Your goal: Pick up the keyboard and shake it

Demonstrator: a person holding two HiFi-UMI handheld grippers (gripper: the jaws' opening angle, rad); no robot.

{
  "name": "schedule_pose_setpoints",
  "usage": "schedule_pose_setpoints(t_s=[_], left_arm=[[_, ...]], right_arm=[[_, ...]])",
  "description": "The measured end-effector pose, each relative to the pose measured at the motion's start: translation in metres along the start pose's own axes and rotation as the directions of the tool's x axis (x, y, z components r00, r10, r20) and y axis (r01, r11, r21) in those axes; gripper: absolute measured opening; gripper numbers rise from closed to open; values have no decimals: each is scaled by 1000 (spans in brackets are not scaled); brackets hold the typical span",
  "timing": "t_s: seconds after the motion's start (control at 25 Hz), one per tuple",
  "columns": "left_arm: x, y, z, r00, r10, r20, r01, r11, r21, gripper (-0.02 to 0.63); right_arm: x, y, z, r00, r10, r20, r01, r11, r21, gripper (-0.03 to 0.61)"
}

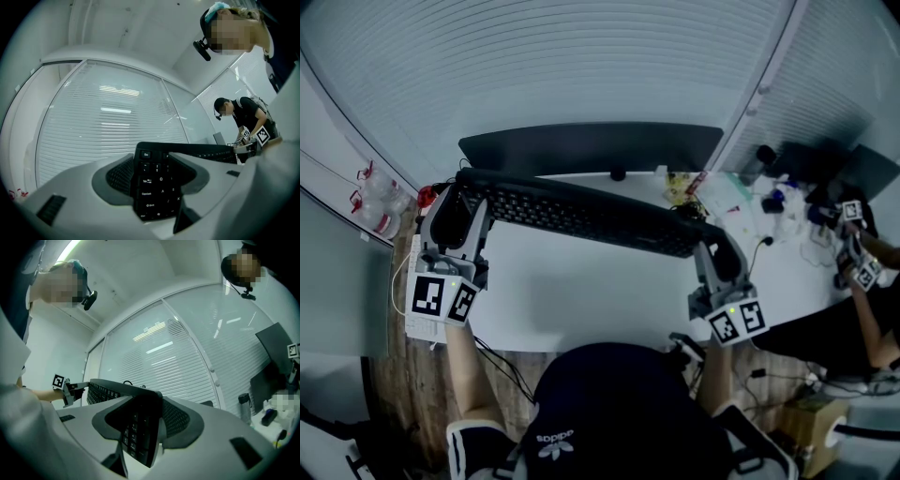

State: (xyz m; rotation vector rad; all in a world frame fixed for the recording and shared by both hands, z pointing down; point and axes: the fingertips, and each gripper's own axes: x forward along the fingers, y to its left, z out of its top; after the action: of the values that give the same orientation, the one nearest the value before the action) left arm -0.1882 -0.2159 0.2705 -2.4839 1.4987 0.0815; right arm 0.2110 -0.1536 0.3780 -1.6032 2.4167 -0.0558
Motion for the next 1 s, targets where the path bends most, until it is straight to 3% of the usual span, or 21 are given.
schedule_pose_setpoints(t_s=[1.0], left_arm=[[-1,0,2,1000,-2,16,2,1000,-11,233]], right_arm=[[0,2,3,1000,-13,-2,13,1000,-2,184]])
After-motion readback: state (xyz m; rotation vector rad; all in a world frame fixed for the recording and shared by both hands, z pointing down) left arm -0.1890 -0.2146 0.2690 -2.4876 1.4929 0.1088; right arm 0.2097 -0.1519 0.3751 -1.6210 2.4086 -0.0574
